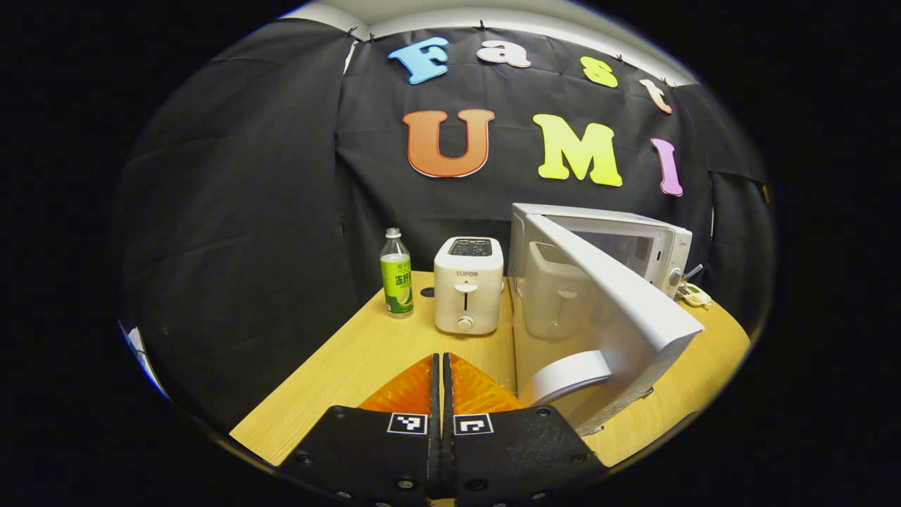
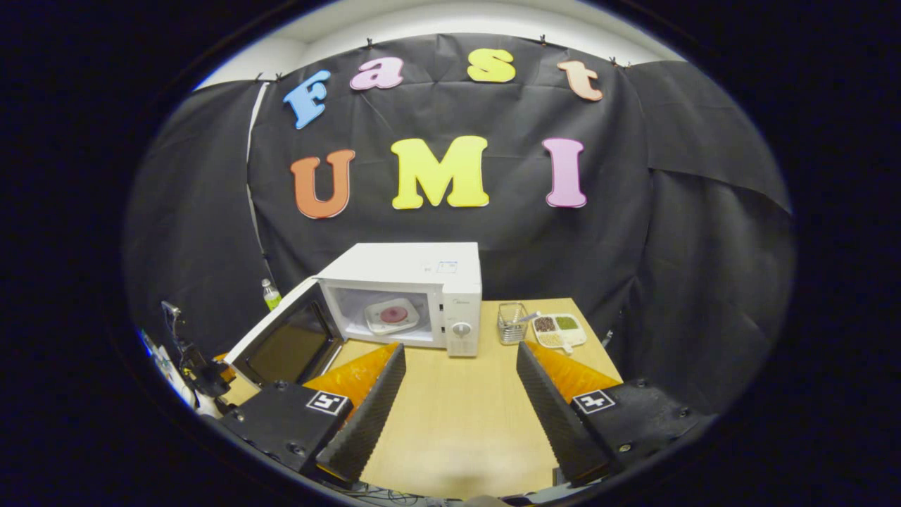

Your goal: Open the microwave oven with the left hand, put the food in, and close the microwave oven.

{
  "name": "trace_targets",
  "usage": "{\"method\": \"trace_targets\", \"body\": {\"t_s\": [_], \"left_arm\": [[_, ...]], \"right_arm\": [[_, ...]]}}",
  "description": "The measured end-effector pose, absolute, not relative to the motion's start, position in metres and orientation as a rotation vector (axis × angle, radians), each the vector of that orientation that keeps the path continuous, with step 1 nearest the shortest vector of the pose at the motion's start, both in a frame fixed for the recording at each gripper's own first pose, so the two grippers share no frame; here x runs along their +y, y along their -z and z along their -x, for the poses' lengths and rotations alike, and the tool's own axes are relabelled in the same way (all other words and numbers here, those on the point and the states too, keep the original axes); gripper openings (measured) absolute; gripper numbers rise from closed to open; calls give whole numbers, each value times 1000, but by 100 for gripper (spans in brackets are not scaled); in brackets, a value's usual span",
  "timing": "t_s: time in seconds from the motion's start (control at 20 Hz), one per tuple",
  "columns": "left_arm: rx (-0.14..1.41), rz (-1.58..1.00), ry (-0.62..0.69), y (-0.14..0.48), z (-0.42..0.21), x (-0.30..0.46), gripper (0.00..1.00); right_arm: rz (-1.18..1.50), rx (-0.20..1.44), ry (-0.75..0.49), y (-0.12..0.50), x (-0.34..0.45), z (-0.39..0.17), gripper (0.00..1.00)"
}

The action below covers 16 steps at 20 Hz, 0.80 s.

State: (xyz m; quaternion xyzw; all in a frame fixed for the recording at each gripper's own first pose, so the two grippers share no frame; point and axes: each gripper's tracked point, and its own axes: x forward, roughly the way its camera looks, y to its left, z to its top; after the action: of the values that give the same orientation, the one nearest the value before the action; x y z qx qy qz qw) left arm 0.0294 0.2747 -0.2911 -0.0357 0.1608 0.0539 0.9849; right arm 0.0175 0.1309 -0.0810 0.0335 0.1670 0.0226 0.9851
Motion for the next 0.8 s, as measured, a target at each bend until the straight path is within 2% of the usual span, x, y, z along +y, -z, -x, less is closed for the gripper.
{"method": "trace_targets", "body": {"t_s": [0.5, 0.55, 0.6, 0.8], "left_arm": [[288, 65, 15, 278, -45, 199, 0], [285, 67, 34, 277, -47, 187, 0], [285, 68, 53, 277, -49, 175, 0], [283, 84, 108, 274, -65, 131, 0]], "right_arm": [[-86, 365, -47, 92, 122, -16, 100], [-83, 363, -50, 90, 121, -17, 92], [-77, 360, -50, 90, 118, -19, 100], [-66, 361, -28, 93, 101, -27, 100]]}}
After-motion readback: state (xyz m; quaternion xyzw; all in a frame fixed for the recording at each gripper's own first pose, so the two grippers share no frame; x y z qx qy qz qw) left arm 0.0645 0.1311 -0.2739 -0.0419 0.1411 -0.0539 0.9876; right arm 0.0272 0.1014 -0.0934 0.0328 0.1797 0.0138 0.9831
